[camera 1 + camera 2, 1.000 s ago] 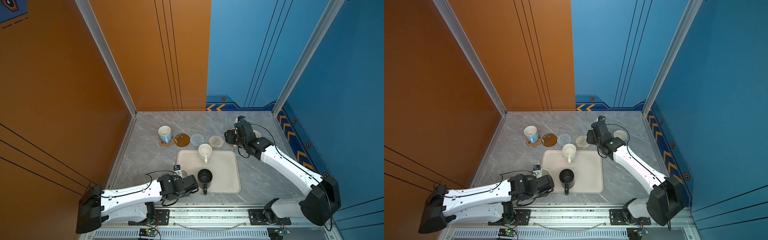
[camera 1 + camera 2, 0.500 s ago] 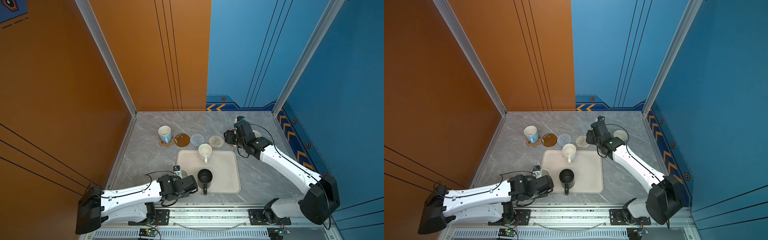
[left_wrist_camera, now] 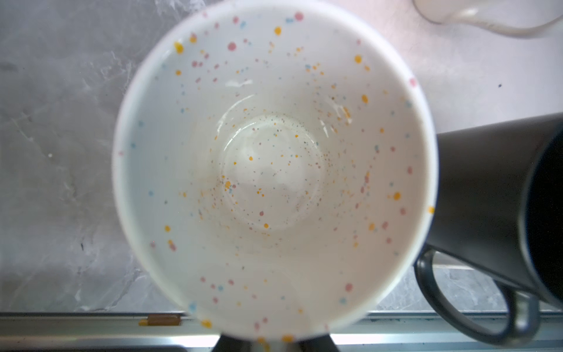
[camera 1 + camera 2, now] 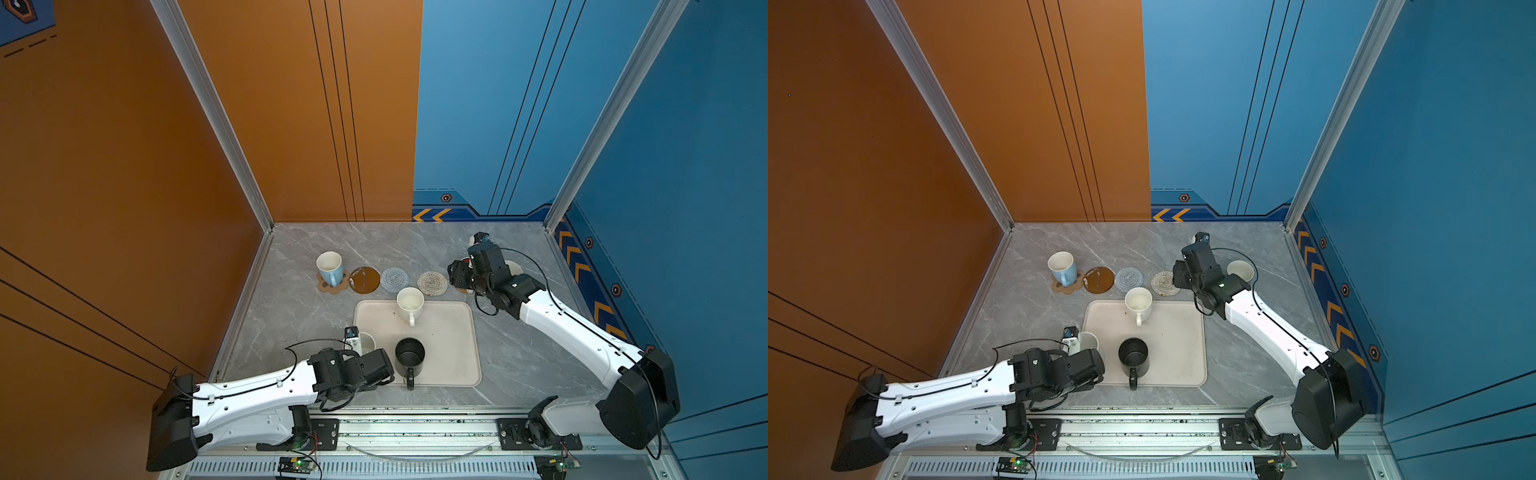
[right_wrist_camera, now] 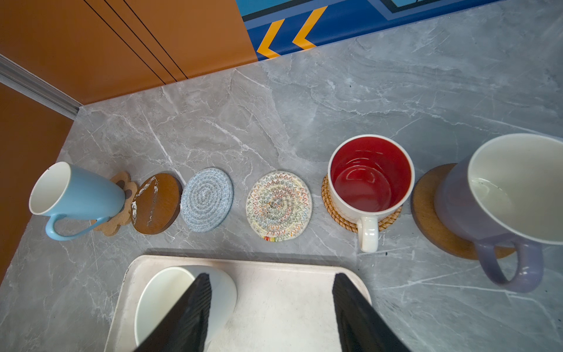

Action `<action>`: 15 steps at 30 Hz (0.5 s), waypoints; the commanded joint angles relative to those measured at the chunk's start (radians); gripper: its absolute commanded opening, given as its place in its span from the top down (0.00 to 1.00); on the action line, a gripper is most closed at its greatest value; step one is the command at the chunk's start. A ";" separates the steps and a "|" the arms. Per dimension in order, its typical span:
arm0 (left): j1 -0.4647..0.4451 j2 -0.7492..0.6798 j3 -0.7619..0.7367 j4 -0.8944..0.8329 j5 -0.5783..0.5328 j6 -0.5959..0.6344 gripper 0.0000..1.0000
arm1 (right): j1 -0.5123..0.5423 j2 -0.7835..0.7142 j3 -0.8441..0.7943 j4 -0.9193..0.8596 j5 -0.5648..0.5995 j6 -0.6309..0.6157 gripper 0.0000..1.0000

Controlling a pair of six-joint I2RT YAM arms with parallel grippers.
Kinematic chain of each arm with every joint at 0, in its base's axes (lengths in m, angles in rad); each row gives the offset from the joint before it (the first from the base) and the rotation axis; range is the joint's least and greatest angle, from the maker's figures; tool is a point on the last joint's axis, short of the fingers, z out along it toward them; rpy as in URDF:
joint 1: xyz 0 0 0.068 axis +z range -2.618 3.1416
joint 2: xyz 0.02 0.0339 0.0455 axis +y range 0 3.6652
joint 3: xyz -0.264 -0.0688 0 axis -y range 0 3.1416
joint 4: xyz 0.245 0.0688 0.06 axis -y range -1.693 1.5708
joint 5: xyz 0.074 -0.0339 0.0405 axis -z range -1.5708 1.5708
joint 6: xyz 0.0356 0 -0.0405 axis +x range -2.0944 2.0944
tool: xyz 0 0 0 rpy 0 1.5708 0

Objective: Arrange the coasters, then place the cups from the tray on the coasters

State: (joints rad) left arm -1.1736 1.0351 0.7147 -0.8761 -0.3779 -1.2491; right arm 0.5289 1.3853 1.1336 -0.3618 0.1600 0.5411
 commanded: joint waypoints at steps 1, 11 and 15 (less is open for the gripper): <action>-0.001 -0.007 0.062 0.000 -0.101 0.049 1.00 | -0.009 0.001 -0.016 0.013 0.000 0.013 0.38; 0.044 0.025 0.104 0.001 -0.182 0.116 1.00 | -0.012 0.004 -0.015 0.013 -0.002 0.013 0.38; 0.090 0.040 0.143 0.004 -0.217 0.188 1.00 | -0.013 0.002 -0.016 0.010 0.000 0.013 0.38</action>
State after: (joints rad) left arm -1.1110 1.0752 0.7918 -0.8856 -0.4797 -1.1351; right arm 0.5224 1.3853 1.1301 -0.3618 0.1600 0.5411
